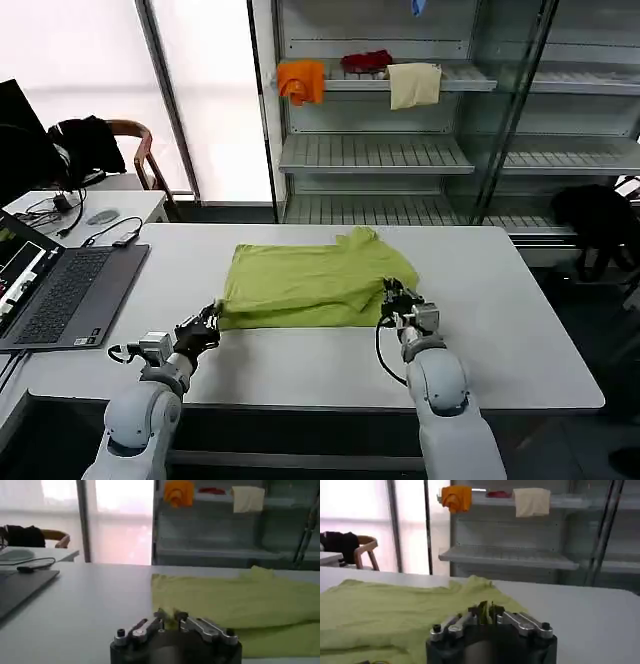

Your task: Fold and organize the clothes.

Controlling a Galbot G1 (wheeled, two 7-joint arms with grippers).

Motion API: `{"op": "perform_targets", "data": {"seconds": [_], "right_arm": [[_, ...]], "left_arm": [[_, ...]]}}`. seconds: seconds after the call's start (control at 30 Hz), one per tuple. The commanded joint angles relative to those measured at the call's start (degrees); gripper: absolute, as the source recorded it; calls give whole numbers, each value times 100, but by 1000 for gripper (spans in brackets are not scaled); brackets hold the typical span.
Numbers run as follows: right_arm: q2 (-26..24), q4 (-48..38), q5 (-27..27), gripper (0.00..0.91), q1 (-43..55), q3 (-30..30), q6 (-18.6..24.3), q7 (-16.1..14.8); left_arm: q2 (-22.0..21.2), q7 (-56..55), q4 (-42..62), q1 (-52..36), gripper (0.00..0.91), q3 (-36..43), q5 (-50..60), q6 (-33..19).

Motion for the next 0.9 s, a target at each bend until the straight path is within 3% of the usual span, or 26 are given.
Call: {"op": "perform_targets", "data": {"seconds": [0.03, 0.3, 0.63, 0.9], "right_arm": [[8, -196, -49, 907, 315, -6, 59, 55], [-96, 225, -21, 907, -32, 35, -93, -18], [-382, 1315, -44, 907, -1468, 388, -198, -197], [-508, 1432, -58, 907, -1763, 647, -148, -183]], "left_arm": [[27, -4, -123, -28, 907, -13, 89, -16], [45, -3, -232, 55, 907, -13, 79, 17], [65, 27, -233, 446, 907, -17, 129, 20], [67, 23, -208, 535, 907, 10, 220, 4]]}}
